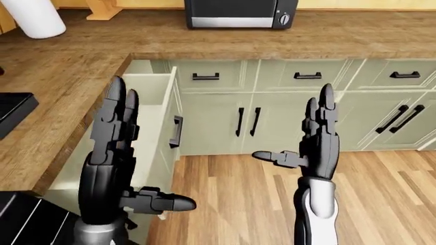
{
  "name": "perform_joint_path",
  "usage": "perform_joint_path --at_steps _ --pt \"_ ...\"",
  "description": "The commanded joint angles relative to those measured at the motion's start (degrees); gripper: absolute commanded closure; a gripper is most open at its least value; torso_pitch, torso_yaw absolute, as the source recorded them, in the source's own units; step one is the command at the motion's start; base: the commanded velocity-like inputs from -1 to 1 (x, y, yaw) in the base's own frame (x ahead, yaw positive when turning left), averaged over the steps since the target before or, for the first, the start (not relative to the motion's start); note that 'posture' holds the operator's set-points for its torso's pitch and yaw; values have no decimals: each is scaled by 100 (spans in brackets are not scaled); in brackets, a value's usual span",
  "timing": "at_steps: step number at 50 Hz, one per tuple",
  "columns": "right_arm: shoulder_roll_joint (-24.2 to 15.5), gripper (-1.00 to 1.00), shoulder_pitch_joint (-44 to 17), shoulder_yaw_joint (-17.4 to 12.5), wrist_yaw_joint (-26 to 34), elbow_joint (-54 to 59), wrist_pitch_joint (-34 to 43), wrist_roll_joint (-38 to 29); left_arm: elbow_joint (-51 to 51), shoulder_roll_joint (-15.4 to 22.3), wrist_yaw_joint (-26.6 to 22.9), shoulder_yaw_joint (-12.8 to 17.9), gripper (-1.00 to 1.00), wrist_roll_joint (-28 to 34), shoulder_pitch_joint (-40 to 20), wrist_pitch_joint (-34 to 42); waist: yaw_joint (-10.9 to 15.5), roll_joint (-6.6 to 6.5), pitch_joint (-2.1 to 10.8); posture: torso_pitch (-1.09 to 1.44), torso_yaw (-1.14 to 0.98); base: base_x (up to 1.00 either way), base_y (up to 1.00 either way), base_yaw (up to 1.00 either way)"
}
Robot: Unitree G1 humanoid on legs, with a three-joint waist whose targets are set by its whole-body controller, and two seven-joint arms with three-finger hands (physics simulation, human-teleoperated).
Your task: Close the right drawer.
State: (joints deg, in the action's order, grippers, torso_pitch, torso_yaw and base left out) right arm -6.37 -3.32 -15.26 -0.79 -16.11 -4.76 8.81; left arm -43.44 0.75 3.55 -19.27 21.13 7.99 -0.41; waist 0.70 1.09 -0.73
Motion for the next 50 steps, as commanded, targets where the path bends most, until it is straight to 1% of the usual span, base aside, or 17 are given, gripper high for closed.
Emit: perform_joint_path --at_steps 1,3,7,11,15,18,20,24,26,32,34,37,38,40,43,46,50 --pt "-45 -100 -102 0 38 -237 -171 -8 -14 -35 -31 -219 -100 119 -93 -179 -4 23 79 0 0 0 0 0" --pt "-49 -100 -106 -16 32 -251 -156 1 188 -74 -17 -305 -100 123 -156 -210 -2 27 89 0 0 0 0 0" --pt "-40 -100 -99 -5 36 -239 -163 -3 488 -114 -36 -333 -100 111 -244 -292 -6 29 97 0 0 0 0 0" --pt "-38 -100 -92 -3 43 -210 -179 -4 798 -210 -86 -549 -100 206 -376 -350 -11 35 100 0 0 0 0 0" --pt "-39 -100 -95 5 50 -203 -156 -4 1339 -431 -169 -573 -100 224 -737 -398 -3 54 105 0 0 0 0 0" --pt "-35 -100 -99 16 66 -140 -196 -10 1716 -532 -188 -482 -100 192 -873 -515 -1 65 108 0 0 0 0 0" --pt "-31 -100 -98 30 71 -112 -207 -19 1685 -609 -189 -566 -100 279 -858 -472 -10 65 116 0 0 0 0 0" --pt "-20 -100 -89 61 94 -64 -225 -37 1970 -709 5 -887 -100 285 -758 -420 -20 77 112 0 0 0 0 0" --pt "-16 -100 -91 69 95 -46 -235 -47 2032 -695 18 -913 -100 193 -752 -406 -17 81 108 0 0 0 0 0" --pt "-5 -100 -105 117 119 58 -282 -86 2674 -794 -23 -836 -100 -230 -836 -152 -18 83 108 0 0 0 0 0" --pt "-7 -100 -109 120 124 83 -296 -85 2976 -863 -59 -694 -100 -436 -911 13 -18 84 104 0 0 0 0 0" --pt "0 -100 -115 141 132 146 -325 -96 3368 -894 -56 -616 -100 -467 -989 70 -15 89 106 0 0 0 0 0" --pt "-1 -100 -113 146 135 144 -323 -98 3422 -941 -59 -557 -100 -584 -990 125 -17 90 104 0 0 0 0 0" --pt "-5 -100 -125 147 145 208 -361 -98 3815 -994 23 -430 -100 -735 -1017 167 -21 95 105 0 0 0 0 0" --pt "-3 -100 -120 159 149 231 -384 -100 4039 -1037 179 -351 -100 -786 -1054 142 -27 100 109 0 0 0 0 0" --pt "3 -100 -122 171 146 244 -396 -110 4443 -1145 478 -284 -100 -912 -1032 159 -32 106 110 0 0 0 0 0" --pt "9 -100 -122 188 147 269 -414 -115 4808 -1200 871 -316 -100 -829 -1002 -44 -37 110 119 0 0 0 0 0"
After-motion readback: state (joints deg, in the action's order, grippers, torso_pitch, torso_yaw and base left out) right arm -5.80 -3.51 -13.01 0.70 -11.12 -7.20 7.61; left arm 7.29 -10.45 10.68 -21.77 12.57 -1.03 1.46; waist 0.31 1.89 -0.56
